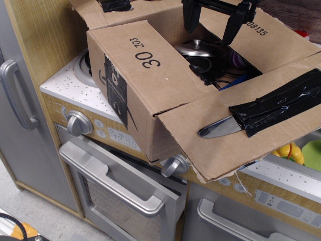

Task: Open large4fbox flaps

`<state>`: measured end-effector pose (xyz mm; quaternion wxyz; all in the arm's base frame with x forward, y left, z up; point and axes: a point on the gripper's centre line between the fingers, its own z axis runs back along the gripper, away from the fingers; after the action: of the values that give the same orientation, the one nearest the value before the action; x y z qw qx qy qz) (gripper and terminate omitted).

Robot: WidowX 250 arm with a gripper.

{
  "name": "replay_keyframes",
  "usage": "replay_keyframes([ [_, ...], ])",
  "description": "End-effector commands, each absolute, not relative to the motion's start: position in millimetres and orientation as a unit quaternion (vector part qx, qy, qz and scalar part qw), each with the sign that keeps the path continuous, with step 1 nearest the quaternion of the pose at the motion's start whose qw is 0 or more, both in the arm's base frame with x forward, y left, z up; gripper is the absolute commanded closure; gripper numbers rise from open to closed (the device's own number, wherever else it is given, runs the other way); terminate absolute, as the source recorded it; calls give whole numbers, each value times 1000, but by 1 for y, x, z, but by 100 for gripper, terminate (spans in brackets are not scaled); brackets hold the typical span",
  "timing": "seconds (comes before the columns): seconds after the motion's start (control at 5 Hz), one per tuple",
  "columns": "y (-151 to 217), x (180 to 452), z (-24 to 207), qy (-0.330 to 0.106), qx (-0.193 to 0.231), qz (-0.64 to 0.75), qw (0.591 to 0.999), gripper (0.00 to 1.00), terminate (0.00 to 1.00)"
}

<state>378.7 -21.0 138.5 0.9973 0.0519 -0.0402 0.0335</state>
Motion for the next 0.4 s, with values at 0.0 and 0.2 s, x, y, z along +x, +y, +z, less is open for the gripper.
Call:
replay_keyframes([
  [0.0,-21,379,139,-40,52,33,997,0,0],
  [0.2,-13,383,123,-36,42,31,998,0,0],
])
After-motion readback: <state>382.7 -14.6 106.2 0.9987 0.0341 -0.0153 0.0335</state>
